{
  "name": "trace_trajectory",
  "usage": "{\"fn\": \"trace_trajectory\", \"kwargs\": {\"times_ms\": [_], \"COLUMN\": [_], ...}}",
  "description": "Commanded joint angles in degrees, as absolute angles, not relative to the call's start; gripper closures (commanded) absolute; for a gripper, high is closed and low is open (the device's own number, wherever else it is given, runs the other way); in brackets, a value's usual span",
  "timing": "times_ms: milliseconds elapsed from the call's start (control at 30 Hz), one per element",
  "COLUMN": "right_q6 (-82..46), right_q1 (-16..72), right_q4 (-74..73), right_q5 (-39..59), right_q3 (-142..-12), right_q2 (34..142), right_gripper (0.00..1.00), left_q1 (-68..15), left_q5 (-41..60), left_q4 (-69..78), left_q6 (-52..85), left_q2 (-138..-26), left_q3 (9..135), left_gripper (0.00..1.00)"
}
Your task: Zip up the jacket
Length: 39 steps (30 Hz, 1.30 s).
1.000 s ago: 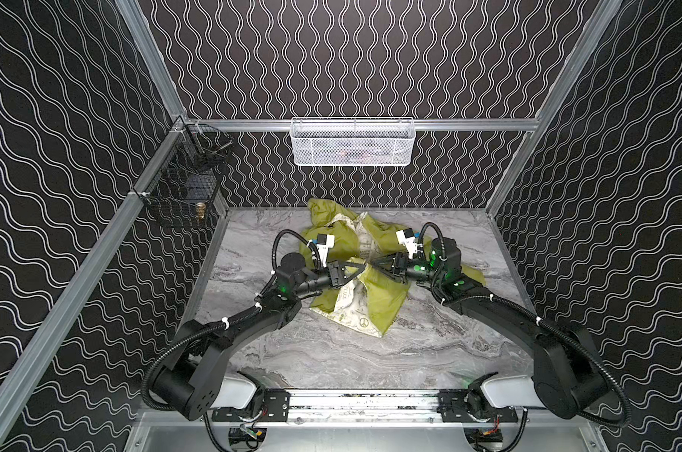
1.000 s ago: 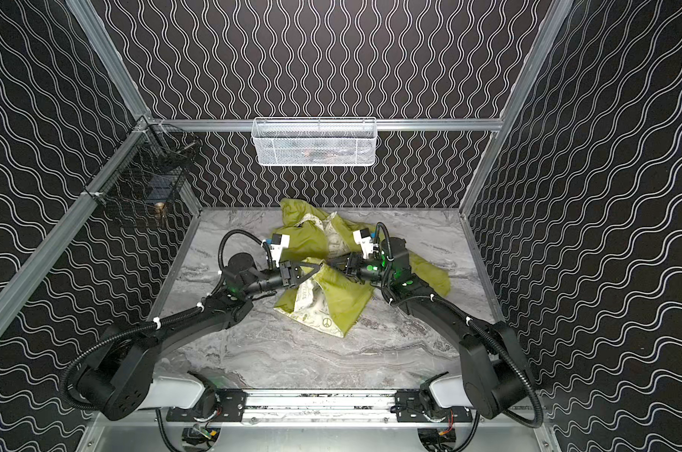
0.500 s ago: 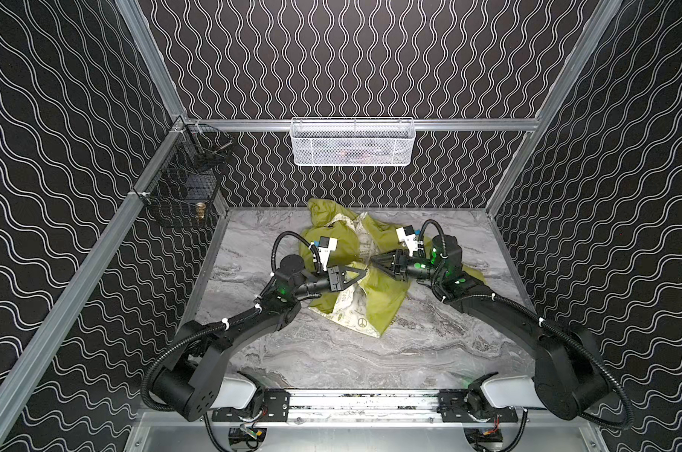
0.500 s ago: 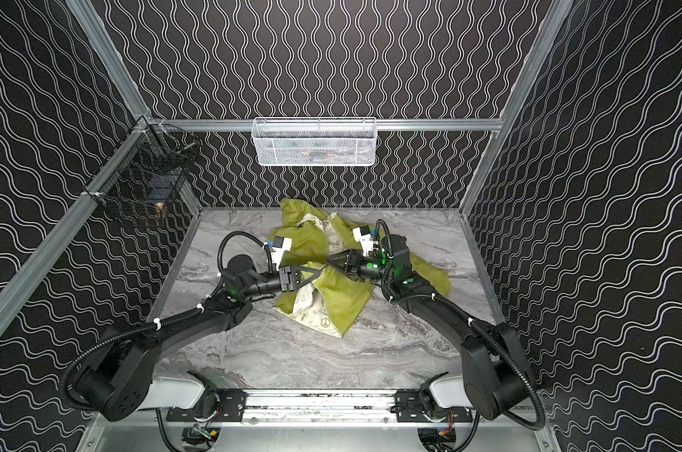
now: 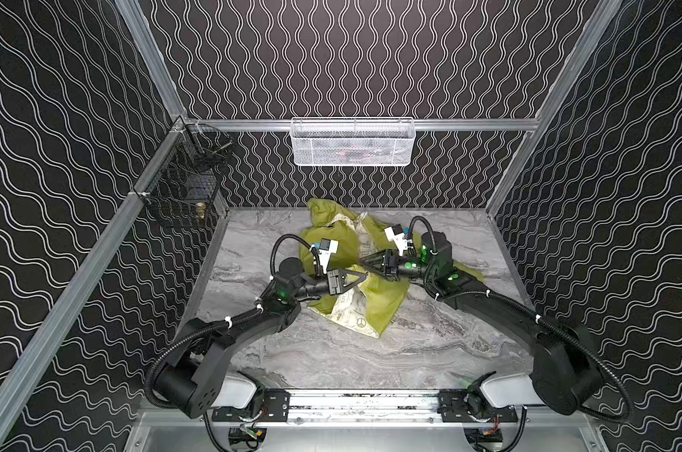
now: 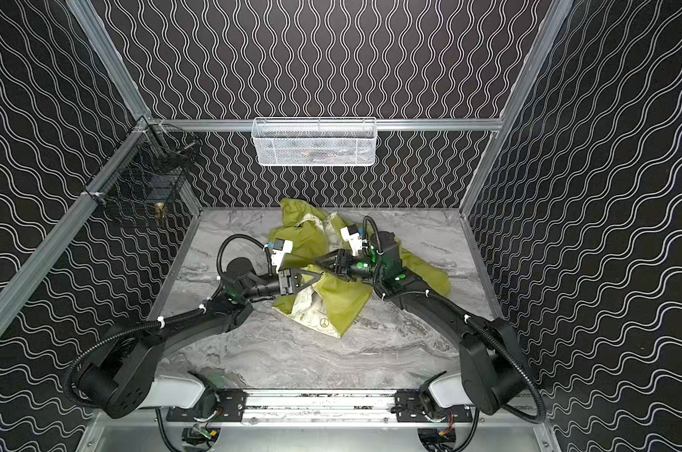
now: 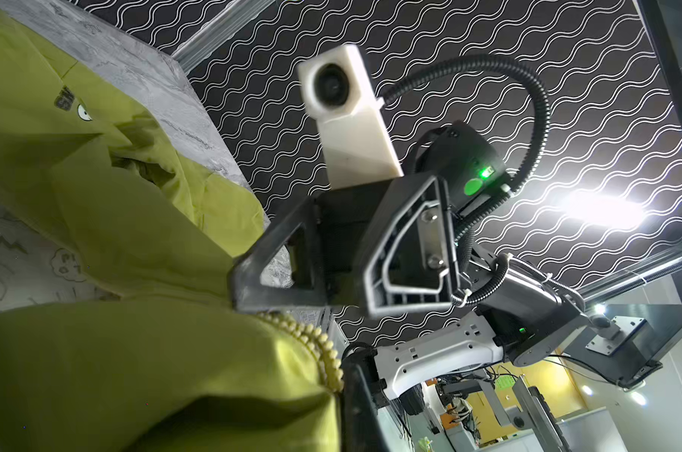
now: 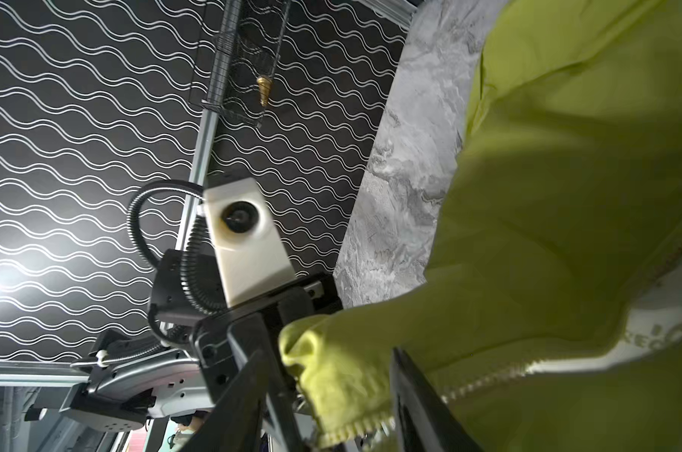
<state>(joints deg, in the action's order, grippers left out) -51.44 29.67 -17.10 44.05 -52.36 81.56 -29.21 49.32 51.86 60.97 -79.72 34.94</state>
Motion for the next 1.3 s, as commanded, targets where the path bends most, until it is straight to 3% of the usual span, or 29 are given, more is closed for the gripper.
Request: {"fn": "trace_trajectory", "kwargs": {"times_ms": [0, 533, 800, 1100, 1267], "right_q6": [-51.59, -58.39, -59.66, -59.05, -58.12], "right_q1": [30.19, 30.92, 30.85, 30.91, 30.94], "right_q4": [-18.78, -26.06, -27.17, -25.84, -23.87], "right_q5": [44.13, 43.08, 43.51, 43.41, 42.90], "right_q3": [-51.31, -45.70, -45.90, -45.79, -45.95], "right_q2": [81.63, 79.39, 78.58, 77.62, 77.42], "right_gripper": [0.46, 0.46, 0.57, 0.77, 0.71], "left_q1": [-29.09, -29.07, -29.01, -29.00, -28.96], "left_q5": [50.28, 51.22, 51.33, 50.93, 50.68], "left_q4": [53.66, 57.27, 56.79, 57.34, 57.36], "left_q6": [59.28, 61.11, 60.78, 61.17, 61.17], "left_q2": [-78.98, -79.98, -79.37, -79.89, -79.81], "left_q3": [35.25, 34.13, 33.84, 33.75, 33.66], "left_gripper": [1.00, 1.00, 1.00, 1.00, 1.00]}}
